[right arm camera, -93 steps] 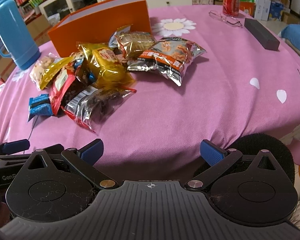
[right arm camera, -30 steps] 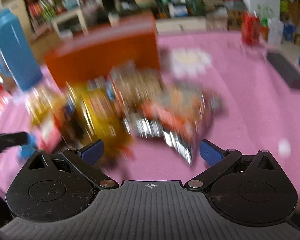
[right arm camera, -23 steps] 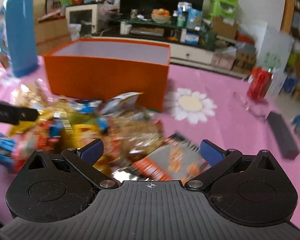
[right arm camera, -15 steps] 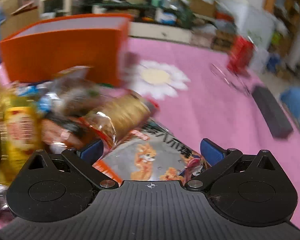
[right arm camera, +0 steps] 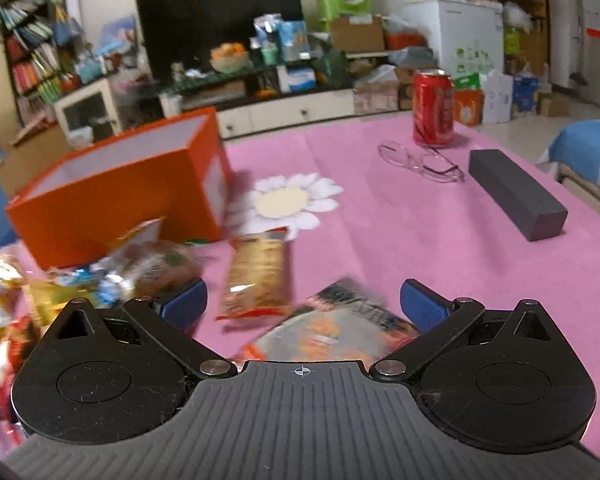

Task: Organize snacks
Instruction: 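Move left tool toward blue biscuit pack while right tool approaches silver-orange chip bag, then close left tool on blue biscuit pack while right tool grasps silver-orange chip bag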

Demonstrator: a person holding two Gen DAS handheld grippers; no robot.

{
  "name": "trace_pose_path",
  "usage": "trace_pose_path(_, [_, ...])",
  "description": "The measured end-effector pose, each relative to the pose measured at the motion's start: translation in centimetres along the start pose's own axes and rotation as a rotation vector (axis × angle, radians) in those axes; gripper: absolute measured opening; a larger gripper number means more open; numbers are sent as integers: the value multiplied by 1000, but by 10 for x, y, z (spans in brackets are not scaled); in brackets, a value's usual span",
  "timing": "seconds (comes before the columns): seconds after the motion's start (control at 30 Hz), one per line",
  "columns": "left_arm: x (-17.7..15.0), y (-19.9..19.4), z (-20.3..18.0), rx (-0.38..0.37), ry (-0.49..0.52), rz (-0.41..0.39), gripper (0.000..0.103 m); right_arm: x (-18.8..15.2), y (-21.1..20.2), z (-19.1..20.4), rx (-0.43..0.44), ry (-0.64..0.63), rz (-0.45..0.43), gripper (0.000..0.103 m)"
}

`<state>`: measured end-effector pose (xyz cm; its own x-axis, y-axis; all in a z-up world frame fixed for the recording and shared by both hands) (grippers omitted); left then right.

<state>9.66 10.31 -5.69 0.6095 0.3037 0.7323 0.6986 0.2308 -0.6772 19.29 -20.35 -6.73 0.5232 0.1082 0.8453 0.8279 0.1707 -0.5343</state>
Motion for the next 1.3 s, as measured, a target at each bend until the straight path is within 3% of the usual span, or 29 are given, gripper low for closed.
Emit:
trace_pose_path(0.07, [-4,4,-8,22,62,-6,89,-7,-2,1,2,8,10,94])
trace_pose_path(0.23, [-4,23,-27,-63,61,41,89,-15,-11,-6,-17,26,5,94])
trace_pose_path(0.37, [0,30,-15,17,17,27,90,-15,-13,-10,-7,66,-2,94])
trace_pose_path(0.6, [6,31,37,138,-28,36,90,-15,-11,-9,-2,59,-3,94])
trace_pose_path(0.73, [4,15,44,80,-94,39,90,-14,-11,-7,1,58,-5,94])
trace_pose_path(0.83, [3,8,36,46,-36,9,90,-14,-10,-7,4,65,-8,94])
trace_pose_path(1.0, [5,31,22,24,5,57,90,-14,-10,-6,-3,53,-8,94])
trace_pose_path(1.17, [4,57,19,107,62,74,90,-13,-9,-5,-2,53,-8,94])
trace_pose_path(1.3, [2,57,23,82,50,86,90,-12,-12,-7,15,65,4,94])
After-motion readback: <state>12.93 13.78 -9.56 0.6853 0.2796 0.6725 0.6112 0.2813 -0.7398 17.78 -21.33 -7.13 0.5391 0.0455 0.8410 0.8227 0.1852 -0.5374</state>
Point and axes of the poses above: each gripper's, at about its wrist camera, not at the fingertips, and y roughly the way its jaws point, z to its left, x to its top, the point moved 7 cm from there along y, roughly the way its jaws point, and after that the axes turned 10 degrees about -y, right-handed, at the moved point
